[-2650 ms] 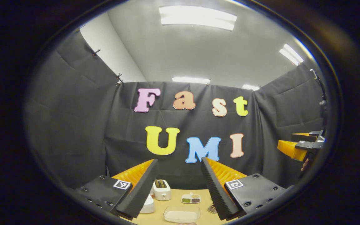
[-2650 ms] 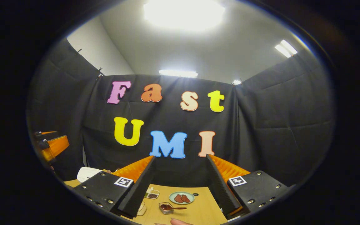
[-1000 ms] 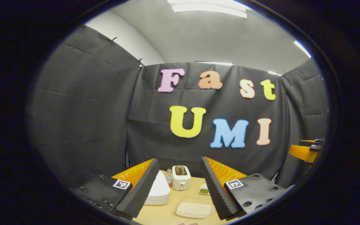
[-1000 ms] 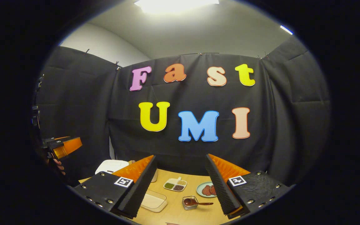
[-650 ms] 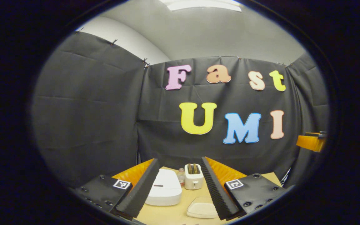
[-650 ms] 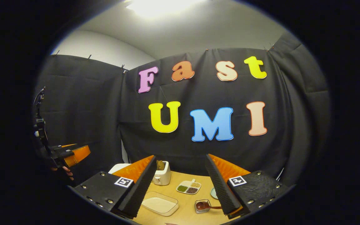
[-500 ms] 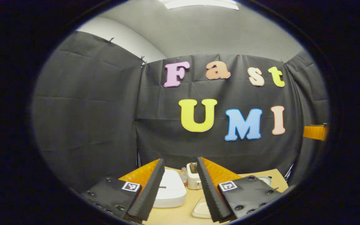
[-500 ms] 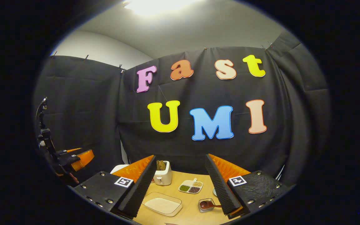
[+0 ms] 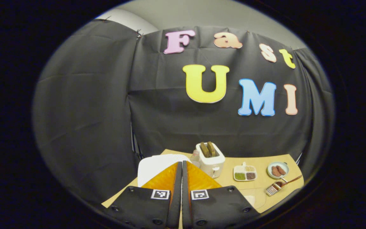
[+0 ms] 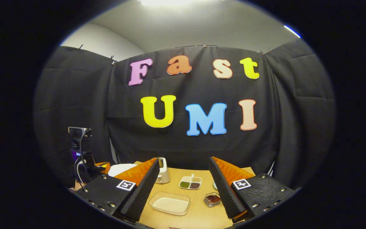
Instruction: Close the left gripper, press the button to open the rice cooker; take a wooden spoon from the chopstick holder with the right hand, scoop a spoonful of rice and pour it into the rice cooker, then put the wooden spoon back into the chopstick holder.
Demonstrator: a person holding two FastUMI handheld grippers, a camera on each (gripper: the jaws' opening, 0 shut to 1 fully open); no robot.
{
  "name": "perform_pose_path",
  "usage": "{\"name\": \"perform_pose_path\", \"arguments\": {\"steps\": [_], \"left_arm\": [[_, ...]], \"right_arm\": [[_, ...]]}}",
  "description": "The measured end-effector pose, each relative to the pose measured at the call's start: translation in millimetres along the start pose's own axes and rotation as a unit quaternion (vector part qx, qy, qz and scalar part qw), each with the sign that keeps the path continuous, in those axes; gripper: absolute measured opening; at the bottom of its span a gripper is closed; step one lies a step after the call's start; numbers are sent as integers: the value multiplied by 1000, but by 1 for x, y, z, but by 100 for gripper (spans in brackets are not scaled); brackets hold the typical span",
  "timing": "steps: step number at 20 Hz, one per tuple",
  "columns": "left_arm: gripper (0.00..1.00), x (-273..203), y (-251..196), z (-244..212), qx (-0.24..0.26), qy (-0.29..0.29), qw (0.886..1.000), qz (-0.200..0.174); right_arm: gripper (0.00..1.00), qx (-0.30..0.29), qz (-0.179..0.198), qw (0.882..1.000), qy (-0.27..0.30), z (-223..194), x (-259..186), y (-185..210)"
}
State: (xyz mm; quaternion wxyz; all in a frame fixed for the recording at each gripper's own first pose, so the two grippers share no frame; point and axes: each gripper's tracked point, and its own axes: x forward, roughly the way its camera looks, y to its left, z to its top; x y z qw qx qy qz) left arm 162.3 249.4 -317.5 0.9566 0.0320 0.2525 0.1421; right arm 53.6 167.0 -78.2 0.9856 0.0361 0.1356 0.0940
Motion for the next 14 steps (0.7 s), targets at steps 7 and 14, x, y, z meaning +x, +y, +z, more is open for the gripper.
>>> {"name": "perform_pose_path", "arguments": {"steps": [7, 14], "left_arm": [[7, 84, 9, -123, -5, 163, 986, 33], [10, 110, 29, -138, 20, 169, 983, 64]], "right_arm": [[92, -17, -30, 998, 51, -20, 1, 9], [92, -29, -39, 997, 66, -28, -4, 13]]}}
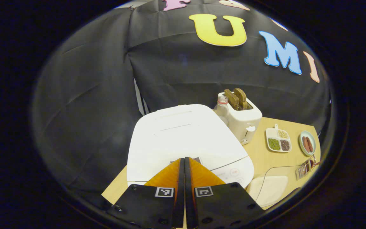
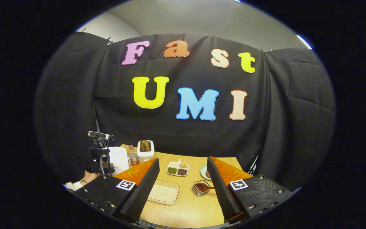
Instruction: Close the left gripper, press the button to open the rice cooker; take a wooden spoon from the chopstick holder with the right hand, scoop a spoonful of rice and pour it into the rice cooker, then put the wooden spoon back into the chopstick holder.
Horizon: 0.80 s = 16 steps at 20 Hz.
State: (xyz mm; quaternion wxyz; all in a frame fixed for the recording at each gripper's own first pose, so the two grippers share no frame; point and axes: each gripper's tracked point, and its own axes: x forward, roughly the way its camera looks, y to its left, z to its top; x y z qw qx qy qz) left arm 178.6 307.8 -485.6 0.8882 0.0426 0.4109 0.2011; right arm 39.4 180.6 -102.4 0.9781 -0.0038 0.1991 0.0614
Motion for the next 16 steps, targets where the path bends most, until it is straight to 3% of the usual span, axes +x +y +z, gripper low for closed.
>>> {"name": "perform_pose_path", "arguments": {"steps": [2, 6, 10, 12, 16], "left_arm": [[14, 3, 2, -1, 8, -10, 1000, 8], [11, 4, 1, -1, 13, 0, 1000, 9], [11, 4, -1, -5, -68, 54, 996, -23], [11, 4, 1, -1, -71, 58, 995, -34], [11, -16, 10, 43, -74, -20, 997, -27]], "right_arm": [[92, 0, 7, 1000, 0, 1, 0, 6], [92, 1, 12, 1000, 2, -1, 0, 8], [92, 8, 14, 1000, 5, -4, -4, 6], [92, 14, 16, 1000, 1, -2, -6, 5], [92, 18, 14, 1000, -1, -3, -10, 0]]}}
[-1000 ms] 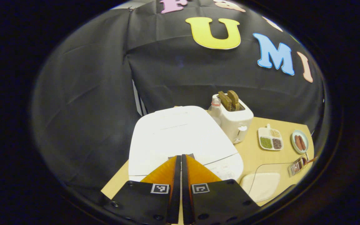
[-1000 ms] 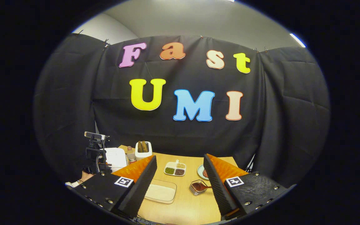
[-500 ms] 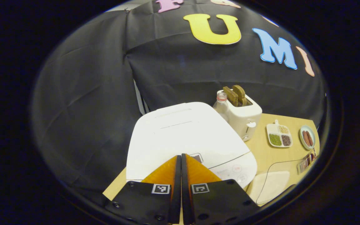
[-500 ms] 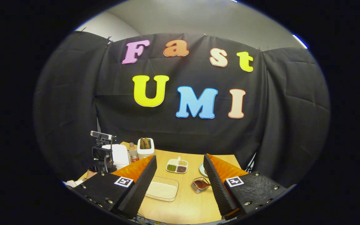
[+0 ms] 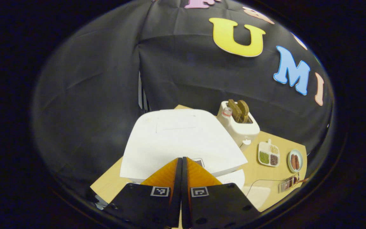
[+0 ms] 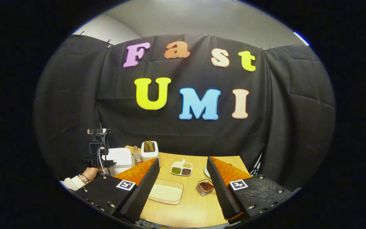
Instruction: Close the left gripper, press the button to open the rice cooker; take a wooden spoon from the chopstick holder with the right hand, scoop a spoonful of rice and pour it into the rice cooker, then put the wooden spoon back into the chopstick holder.
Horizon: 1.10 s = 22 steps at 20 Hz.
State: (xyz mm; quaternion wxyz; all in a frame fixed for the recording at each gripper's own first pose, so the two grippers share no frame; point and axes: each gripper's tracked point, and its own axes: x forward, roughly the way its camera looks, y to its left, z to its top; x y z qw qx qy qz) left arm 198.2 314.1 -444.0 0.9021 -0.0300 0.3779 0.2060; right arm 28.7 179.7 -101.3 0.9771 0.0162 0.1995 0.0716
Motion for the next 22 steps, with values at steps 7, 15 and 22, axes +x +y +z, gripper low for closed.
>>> {"name": "perform_pose_path", "arguments": {"steps": [7, 15, 22], "left_arm": [[4, -21, -1, 86, 19, -131, 991, -3], [16, -67, -17, 125, 26, -211, 977, -35], [18, -152, -50, 156, 47, -307, 947, -79]], "right_arm": [[92, 11, -1, 1000, 1, -3, -7, -6], [92, 25, -11, 1000, 1, -7, -16, -16], [92, 34, -14, 999, -9, -4, -22, -22]]}}
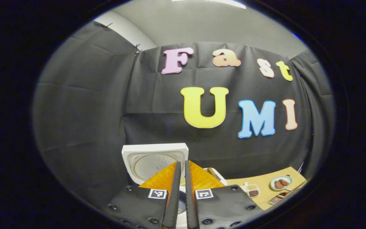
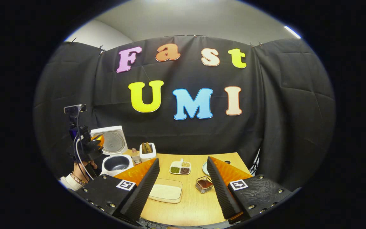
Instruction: Close the left gripper, press the button to open the rice cooker; take a wooden spoon from the chopstick holder with the right hand, scoop a spoonful of rice and pour it into the rice cooker, then put the wooden spoon back into the chopstick holder.
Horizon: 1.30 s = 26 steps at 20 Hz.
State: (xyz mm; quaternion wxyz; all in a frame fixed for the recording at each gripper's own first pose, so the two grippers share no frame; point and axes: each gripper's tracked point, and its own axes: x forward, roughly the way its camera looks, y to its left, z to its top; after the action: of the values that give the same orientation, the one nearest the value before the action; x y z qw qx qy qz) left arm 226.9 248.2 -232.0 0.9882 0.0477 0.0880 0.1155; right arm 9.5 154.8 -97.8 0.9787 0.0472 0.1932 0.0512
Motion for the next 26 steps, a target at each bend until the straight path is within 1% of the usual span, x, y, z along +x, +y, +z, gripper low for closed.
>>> {"name": "perform_pose_path", "arguments": {"steps": [1, 2, 4, 6, 7, 8, 10, 13, 15, 16, 17, 19, 20, 22, 23, 26], "left_arm": [[23, -6, 1, 10, 5, -12, 1000, 4], [13, -12, 1, 16, 5, -25, 1000, 5], [13, -25, -5, 33, 6, -45, 999, 1], [19, -39, -8, 44, 5, -54, 999, 0], [20, -45, -7, 49, 6, -58, 998, 6], [29, -53, -4, 53, 7, -62, 998, 15], [36, -67, -8, 64, 14, -70, 997, 22], [51, -88, -15, 76, 30, -76, 996, 27], [62, -104, -23, 81, 25, -78, 996, 26], [67, -113, -29, 84, 19, -80, 996, 25], [71, -123, -36, 88, 14, -83, 996, 23], [77, -141, -48, 97, 18, -88, 996, 24], [80, -149, -54, 96, 25, -85, 996, 29], [88, -162, -68, 95, 29, -72, 996, 35], [90, -168, -79, 95, 28, -65, 997, 35], [95, -183, -92, 86, 10, -36, 998, 53]], "right_arm": [[92, 0, -2, 1000, -2, 1, -1, -2], [92, 0, -3, 1000, -4, 1, -3, -3], [92, 1, -6, 1000, -6, 0, -5, -7], [92, 5, -10, 1000, -11, 1, -6, -14], [92, 5, -14, 1000, -14, 2, -4, -20], [92, 3, -20, 1000, -20, 2, -2, -27], [92, 2, -29, 999, -28, 0, 5, -45], [92, 40, -20, 998, -33, -5, 22, -69], [92, 62, -31, 997, -33, -17, 40, -99], [92, 63, -39, 997, -27, -28, 51, -115], [92, 59, -42, 997, -22, -39, 63, -128], [94, 39, -40, 998, -12, -65, 86, -148], [96, 30, -35, 999, 1, -84, 100, -159], [96, 38, -12, 999, 28, -120, 127, -172], [96, 51, 8, 998, 37, -136, 142, -174], [96, 101, 62, 990, 75, -195, 188, -181]]}}
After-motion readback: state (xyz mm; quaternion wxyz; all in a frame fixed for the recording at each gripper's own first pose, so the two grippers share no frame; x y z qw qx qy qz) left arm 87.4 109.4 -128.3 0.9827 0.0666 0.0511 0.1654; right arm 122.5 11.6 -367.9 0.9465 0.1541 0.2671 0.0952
